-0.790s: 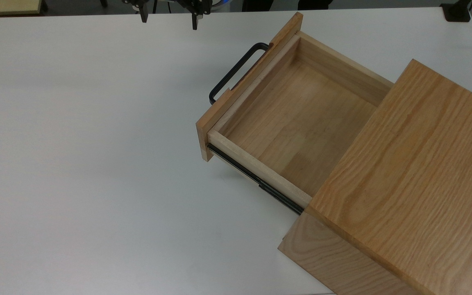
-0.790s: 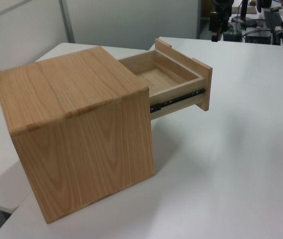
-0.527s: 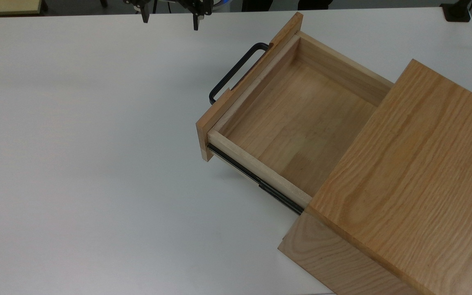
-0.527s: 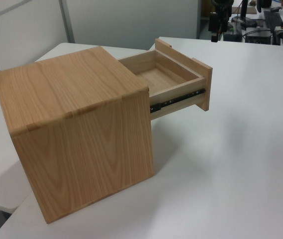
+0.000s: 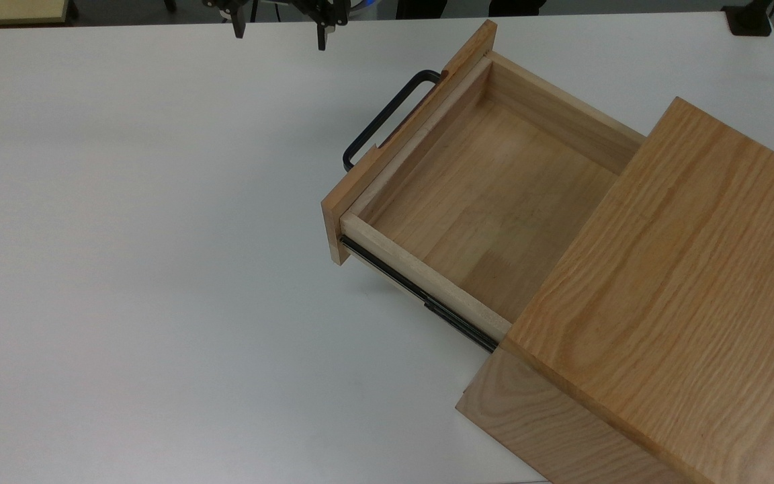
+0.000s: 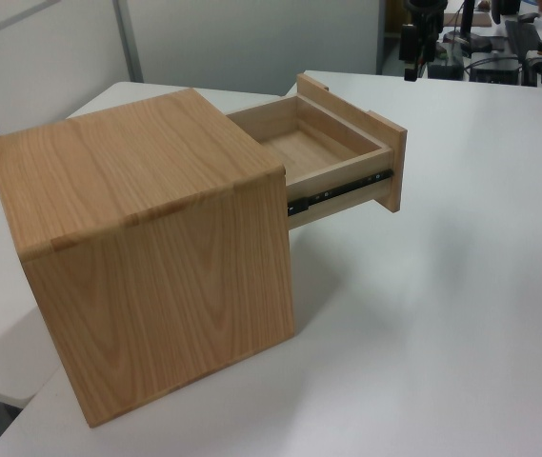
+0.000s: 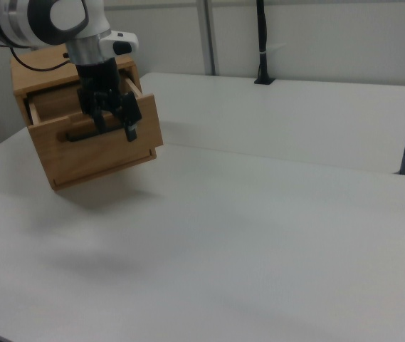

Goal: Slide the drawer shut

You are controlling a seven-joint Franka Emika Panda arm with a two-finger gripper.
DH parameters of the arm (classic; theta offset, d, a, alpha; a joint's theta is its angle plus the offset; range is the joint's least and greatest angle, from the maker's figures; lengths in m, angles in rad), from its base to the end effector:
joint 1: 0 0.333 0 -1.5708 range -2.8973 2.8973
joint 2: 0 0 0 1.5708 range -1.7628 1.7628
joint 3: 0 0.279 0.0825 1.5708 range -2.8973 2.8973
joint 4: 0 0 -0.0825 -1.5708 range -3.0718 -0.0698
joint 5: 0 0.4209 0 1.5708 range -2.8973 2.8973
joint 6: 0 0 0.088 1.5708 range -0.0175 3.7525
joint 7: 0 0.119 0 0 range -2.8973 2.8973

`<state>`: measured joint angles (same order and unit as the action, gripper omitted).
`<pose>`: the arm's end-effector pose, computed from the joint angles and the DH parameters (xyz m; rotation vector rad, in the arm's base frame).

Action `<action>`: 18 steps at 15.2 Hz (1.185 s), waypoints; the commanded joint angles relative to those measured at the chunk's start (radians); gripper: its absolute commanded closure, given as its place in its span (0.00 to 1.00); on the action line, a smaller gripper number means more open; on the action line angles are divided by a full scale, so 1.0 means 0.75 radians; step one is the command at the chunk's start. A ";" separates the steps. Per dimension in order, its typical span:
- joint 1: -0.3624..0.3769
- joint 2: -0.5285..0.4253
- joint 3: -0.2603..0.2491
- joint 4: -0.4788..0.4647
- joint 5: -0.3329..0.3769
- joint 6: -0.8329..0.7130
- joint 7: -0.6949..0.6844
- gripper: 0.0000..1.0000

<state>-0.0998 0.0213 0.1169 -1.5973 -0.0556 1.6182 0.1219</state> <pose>0.6007 0.0033 0.5537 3.0846 -0.1577 0.0053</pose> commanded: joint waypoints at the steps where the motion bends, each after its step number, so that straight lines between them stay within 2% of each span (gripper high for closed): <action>1: 0.012 -0.004 0.000 0.005 0.013 -0.014 0.052 0.00; 18: 0.004 0.002 -0.009 0.007 0.007 -0.006 0.048 0.00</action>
<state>-0.1005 0.0235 0.1184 -1.5989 -0.0556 1.6172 0.1467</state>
